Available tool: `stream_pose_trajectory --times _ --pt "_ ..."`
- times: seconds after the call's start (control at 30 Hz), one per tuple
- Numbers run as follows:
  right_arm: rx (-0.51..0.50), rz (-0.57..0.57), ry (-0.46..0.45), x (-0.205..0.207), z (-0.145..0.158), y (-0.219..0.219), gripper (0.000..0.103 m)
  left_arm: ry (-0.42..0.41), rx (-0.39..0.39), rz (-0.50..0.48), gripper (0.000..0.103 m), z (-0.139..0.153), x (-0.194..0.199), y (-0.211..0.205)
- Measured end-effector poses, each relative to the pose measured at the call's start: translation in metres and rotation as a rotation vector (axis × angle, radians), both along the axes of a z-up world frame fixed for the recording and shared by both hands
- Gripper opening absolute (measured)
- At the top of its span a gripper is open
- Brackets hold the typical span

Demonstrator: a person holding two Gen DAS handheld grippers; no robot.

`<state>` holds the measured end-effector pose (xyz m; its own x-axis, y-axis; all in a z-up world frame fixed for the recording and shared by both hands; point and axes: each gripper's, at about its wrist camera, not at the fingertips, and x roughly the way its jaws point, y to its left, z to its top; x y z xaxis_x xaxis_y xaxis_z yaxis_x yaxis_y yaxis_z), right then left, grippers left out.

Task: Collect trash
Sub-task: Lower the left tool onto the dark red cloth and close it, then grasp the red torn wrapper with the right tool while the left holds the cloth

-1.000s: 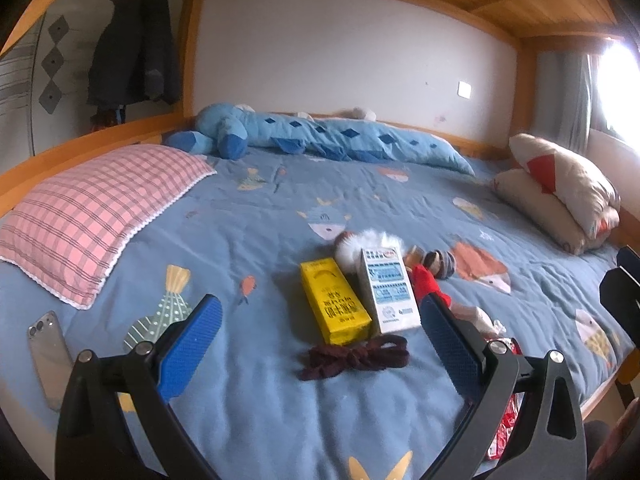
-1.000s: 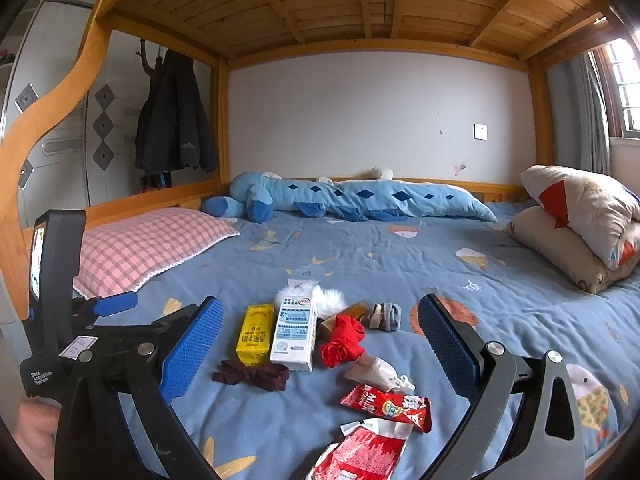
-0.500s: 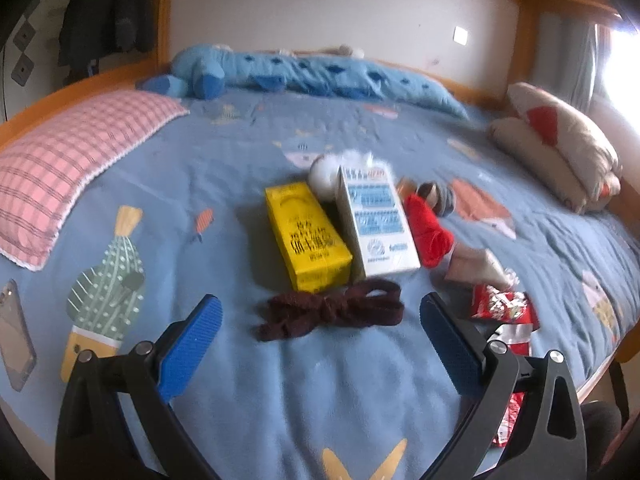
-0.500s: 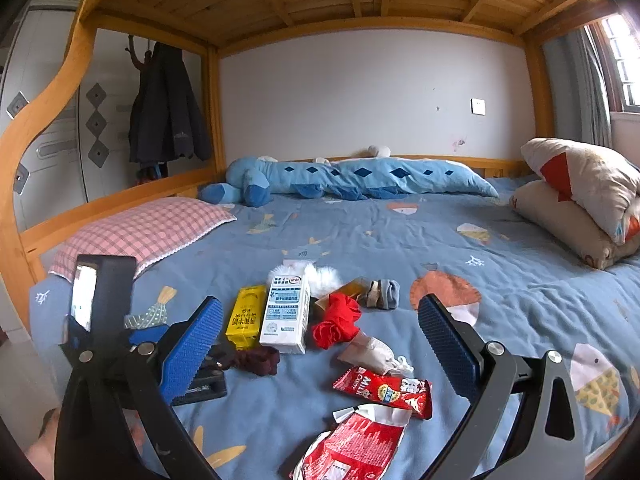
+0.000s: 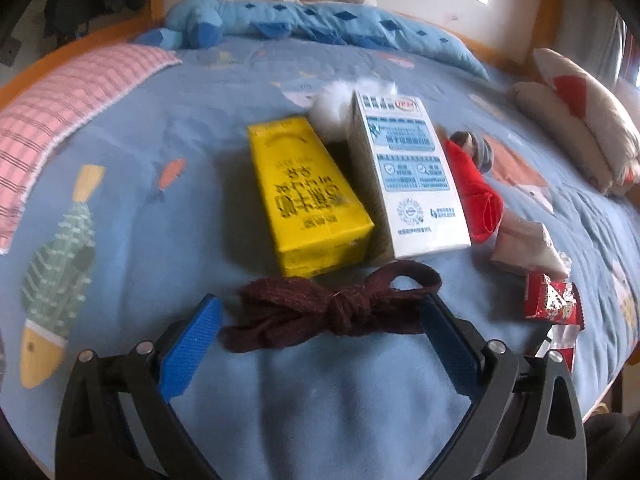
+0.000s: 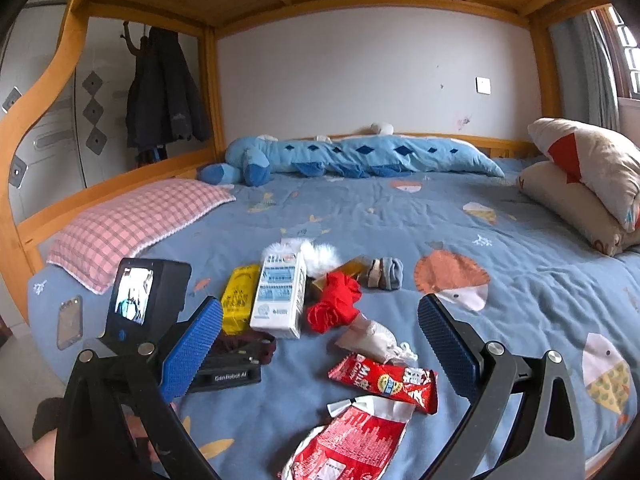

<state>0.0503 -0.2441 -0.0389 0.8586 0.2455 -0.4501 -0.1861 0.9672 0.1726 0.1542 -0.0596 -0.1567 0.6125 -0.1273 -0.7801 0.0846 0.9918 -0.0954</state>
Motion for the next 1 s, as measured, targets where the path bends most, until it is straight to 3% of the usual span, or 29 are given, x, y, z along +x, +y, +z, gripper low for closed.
stream_pose_trajectory --times 0.1,0.27,0.43,0.63,1.0 --pt "-0.009 0.01 0.042 0.005 -0.012 0.001 0.095 0.016 0.002 -0.007 0.081 -0.008 0.006 -0.003" --pt "0.007 0.014 0.11 0.007 -0.034 -0.001 0.095 -0.008 0.019 -0.026 0.072 -0.012 0.005 -0.004" --pt "0.033 0.021 0.183 0.006 -0.053 -0.001 0.095 -0.022 0.016 -0.063 0.045 -0.011 -0.003 -0.009" --pt "0.042 0.01 0.241 0.0 -0.066 -0.007 0.095 -0.011 -0.018 -0.107 0.021 -0.009 -0.015 -0.012" --pt "0.094 -0.007 0.306 -0.017 -0.08 -0.026 0.095 -0.037 -0.094 -0.131 0.014 0.005 -0.045 -0.007"
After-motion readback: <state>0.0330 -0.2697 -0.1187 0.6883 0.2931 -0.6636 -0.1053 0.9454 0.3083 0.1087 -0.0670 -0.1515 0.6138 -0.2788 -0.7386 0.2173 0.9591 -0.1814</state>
